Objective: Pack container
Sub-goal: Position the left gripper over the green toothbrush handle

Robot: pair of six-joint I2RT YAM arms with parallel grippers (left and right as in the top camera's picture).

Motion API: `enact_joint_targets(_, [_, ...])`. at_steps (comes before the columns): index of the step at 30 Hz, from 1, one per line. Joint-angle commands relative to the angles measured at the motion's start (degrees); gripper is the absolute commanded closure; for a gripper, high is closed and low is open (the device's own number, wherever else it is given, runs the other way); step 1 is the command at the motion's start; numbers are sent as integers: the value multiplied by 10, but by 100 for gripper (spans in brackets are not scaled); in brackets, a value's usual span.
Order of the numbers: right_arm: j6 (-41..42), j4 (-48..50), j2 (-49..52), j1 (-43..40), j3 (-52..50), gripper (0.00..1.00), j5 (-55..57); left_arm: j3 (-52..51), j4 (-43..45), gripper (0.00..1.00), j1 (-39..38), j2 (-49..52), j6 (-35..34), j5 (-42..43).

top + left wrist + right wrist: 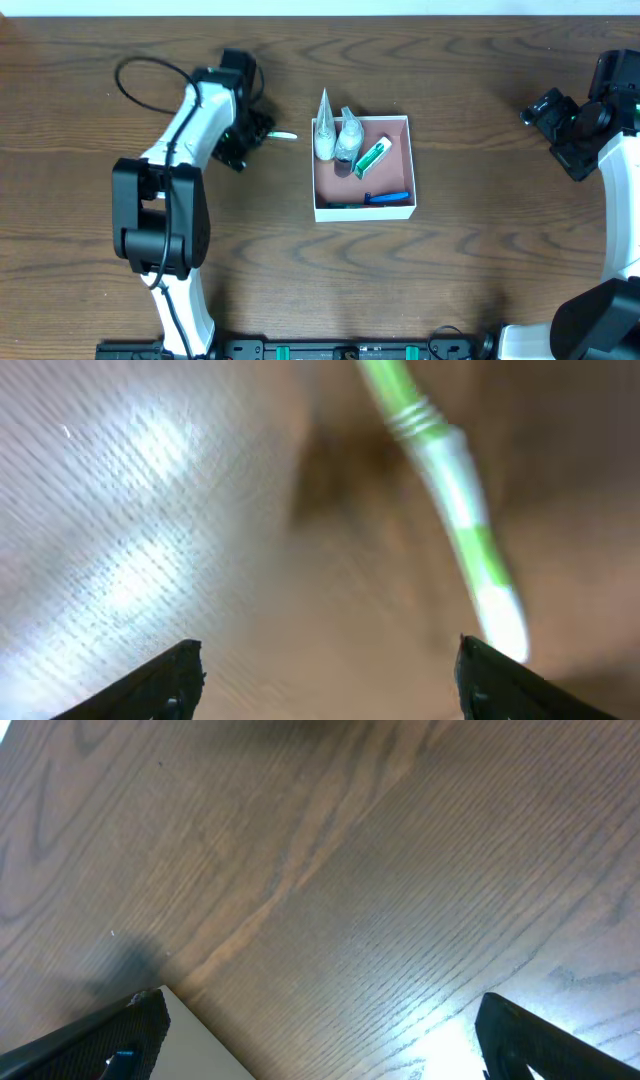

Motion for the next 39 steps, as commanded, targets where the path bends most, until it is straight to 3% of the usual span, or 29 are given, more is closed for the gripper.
enact_joint_targets(1, [8,-1,3,-2,6,1,-2,53,-10,19,0,-3,-19,-46])
enact_joint_targets(13, [8,-1,3,-2,6,1,-2,65,-6,22,-1,18,-70,-110])
enact_joint_targets(39, [8,-1,3,-2,6,1,-2,65,14,23,-1,94,-74,-98])
